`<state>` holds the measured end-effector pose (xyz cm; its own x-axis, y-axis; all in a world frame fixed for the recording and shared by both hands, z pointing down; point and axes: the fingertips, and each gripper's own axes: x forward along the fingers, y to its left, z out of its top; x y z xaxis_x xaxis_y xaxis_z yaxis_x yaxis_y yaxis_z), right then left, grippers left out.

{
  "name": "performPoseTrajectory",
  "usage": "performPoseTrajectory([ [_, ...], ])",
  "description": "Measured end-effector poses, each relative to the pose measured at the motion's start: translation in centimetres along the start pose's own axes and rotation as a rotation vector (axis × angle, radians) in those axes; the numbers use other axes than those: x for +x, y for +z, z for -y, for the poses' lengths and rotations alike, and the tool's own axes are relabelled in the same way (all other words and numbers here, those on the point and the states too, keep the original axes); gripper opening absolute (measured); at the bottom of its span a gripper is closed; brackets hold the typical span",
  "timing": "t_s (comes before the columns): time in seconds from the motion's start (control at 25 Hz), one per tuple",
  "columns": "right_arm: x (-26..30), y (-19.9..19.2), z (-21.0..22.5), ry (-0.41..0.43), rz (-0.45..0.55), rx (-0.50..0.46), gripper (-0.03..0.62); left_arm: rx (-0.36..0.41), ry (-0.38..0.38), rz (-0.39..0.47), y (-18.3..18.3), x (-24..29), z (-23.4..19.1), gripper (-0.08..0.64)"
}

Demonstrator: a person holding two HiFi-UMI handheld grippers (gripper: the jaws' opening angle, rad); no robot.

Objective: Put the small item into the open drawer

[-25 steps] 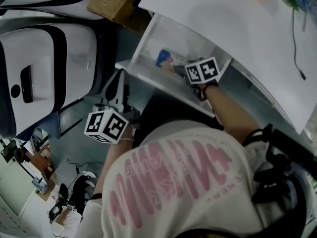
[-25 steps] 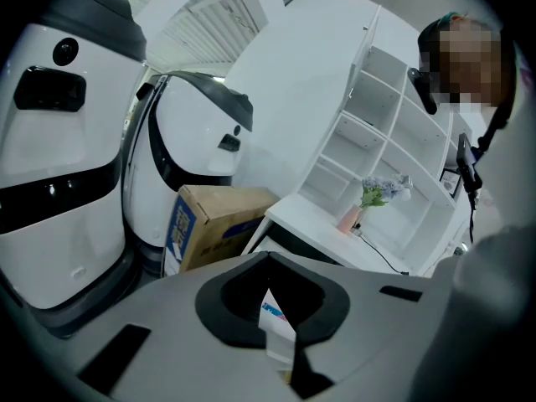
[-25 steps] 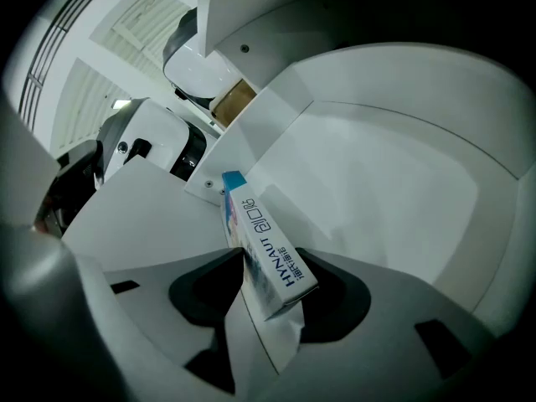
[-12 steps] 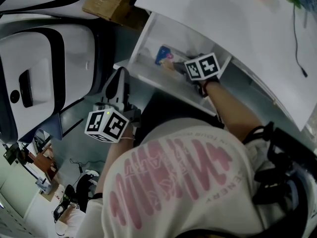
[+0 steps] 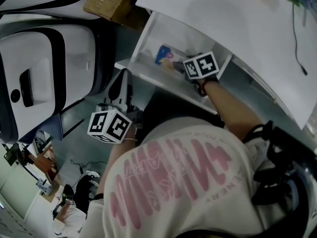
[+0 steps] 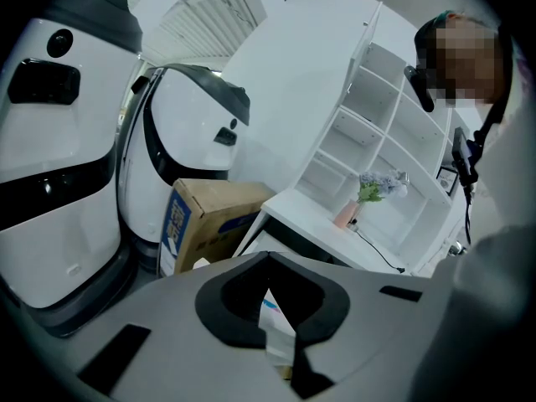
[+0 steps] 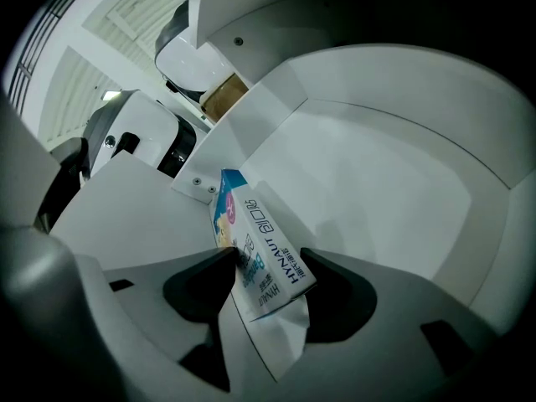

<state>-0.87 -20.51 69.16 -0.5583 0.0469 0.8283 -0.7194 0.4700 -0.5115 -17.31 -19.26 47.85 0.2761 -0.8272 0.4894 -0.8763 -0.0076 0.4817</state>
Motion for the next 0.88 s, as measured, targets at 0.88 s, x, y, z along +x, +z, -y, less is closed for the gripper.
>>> performPoseTrajectory([
  [0.88, -0.1, -0.2, 0.1, -0.082, -0.052, 0.064, 0.292, -0.039, 0.001, 0.044, 0.0, -2.6, -1.3, 0.028],
])
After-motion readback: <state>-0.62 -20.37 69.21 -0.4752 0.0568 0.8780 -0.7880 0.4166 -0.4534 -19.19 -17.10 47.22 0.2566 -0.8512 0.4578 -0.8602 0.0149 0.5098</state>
